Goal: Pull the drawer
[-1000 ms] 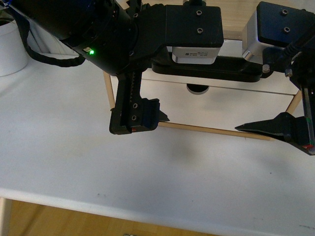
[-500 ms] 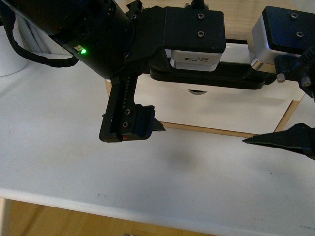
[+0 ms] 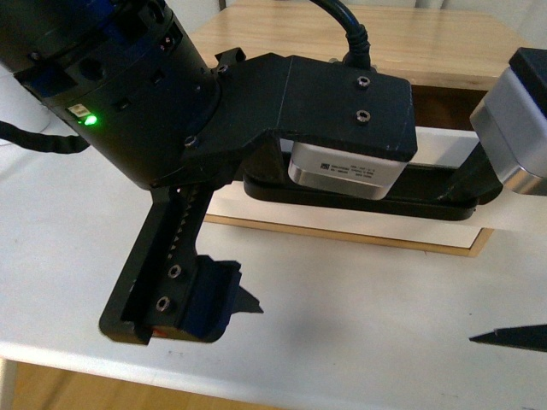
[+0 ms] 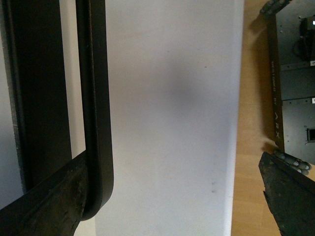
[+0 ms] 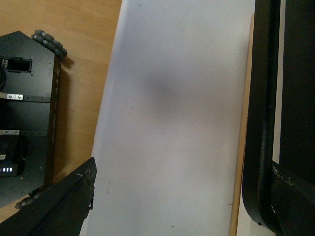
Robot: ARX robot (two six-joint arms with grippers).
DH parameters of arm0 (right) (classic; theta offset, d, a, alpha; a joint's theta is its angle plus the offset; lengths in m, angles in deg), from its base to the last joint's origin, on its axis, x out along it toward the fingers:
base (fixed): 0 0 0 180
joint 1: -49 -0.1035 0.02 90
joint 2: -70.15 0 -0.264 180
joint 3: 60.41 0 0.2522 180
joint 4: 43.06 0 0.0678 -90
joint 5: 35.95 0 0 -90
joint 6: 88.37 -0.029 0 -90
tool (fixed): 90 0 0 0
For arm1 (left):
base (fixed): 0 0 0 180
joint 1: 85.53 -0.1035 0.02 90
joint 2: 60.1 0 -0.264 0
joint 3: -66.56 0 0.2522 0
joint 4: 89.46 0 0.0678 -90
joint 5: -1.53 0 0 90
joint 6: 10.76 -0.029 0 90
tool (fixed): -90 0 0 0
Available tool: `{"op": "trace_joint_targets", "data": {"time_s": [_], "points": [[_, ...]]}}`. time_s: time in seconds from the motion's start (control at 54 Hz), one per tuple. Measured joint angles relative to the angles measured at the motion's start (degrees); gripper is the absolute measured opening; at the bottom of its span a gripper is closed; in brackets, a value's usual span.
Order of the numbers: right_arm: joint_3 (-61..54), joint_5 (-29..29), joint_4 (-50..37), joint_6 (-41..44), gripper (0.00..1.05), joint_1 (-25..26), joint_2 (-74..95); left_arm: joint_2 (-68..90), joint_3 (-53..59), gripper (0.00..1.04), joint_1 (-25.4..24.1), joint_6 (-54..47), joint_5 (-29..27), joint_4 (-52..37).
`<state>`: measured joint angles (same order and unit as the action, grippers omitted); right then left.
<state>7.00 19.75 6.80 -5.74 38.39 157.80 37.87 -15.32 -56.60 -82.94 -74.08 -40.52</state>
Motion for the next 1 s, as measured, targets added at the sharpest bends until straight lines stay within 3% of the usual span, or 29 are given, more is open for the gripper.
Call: {"op": "trace_joint_targets", "data": {"time_s": [0.204,0.648,0.833,1.0], "points": [[-1.1,-0.2,0.5,0.2,0.96,-0.1,-1.7,-1.6,1.6,0.99,0.6,-0.1,-0.7,0.0],[-2.2,-4.9,-8.9,-9.7,0.96,3.3,-9.5,-11.2,6.9,0.99,0.3,4.6,-0.5,-13.1],[-4.7,-6.5,-17.1,-16.2,0.96,5.8,-16.6,-17.8,11.0,0.99,0.8,8.0,-2.3,-19.5],[-10.8,-5.6,-28.5,-25.2,0.96,7.9,-24.6,-24.9,17.7,0.99,1.2,13.7,-5.8,-31.1]]}}
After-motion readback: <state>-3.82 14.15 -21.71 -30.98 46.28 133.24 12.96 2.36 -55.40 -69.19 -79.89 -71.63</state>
